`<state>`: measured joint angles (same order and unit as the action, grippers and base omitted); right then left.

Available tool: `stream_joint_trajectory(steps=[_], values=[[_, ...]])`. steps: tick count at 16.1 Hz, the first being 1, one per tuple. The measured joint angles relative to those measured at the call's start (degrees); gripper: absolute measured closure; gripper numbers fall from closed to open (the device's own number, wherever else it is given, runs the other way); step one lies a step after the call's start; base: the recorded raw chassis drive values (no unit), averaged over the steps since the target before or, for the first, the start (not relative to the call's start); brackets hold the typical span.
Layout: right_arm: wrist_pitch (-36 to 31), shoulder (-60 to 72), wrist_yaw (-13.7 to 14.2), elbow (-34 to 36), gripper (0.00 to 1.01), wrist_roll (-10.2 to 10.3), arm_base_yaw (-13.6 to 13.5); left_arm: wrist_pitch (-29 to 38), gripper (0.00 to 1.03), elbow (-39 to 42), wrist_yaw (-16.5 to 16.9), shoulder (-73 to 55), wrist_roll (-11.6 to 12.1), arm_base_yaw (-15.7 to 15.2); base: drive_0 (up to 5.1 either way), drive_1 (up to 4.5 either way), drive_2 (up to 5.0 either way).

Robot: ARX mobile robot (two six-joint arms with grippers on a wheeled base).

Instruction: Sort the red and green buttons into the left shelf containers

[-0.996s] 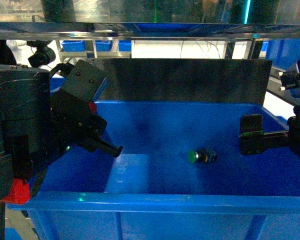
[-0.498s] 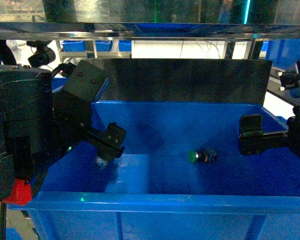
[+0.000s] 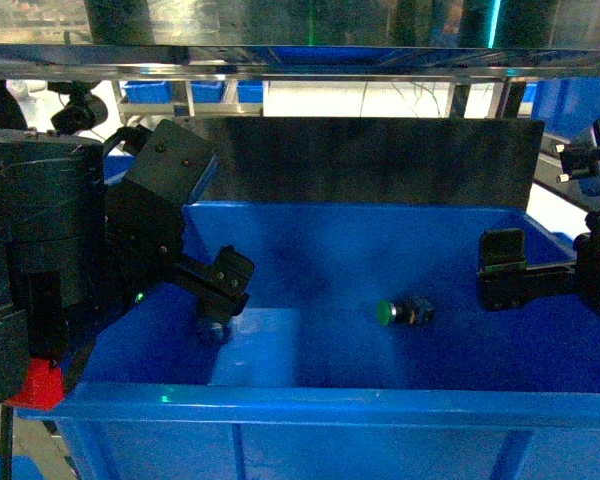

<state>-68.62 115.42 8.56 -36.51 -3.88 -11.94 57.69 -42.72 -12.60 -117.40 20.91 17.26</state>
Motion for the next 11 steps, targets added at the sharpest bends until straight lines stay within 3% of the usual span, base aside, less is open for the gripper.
stream_joint_trajectory(steps=[11], values=[[0.0, 0.0, 0.0, 0.0, 0.03, 0.0, 0.0, 0.0, 0.05, 0.0, 0.0, 0.0, 0.0, 0.0, 0.0, 0.00, 0.0]])
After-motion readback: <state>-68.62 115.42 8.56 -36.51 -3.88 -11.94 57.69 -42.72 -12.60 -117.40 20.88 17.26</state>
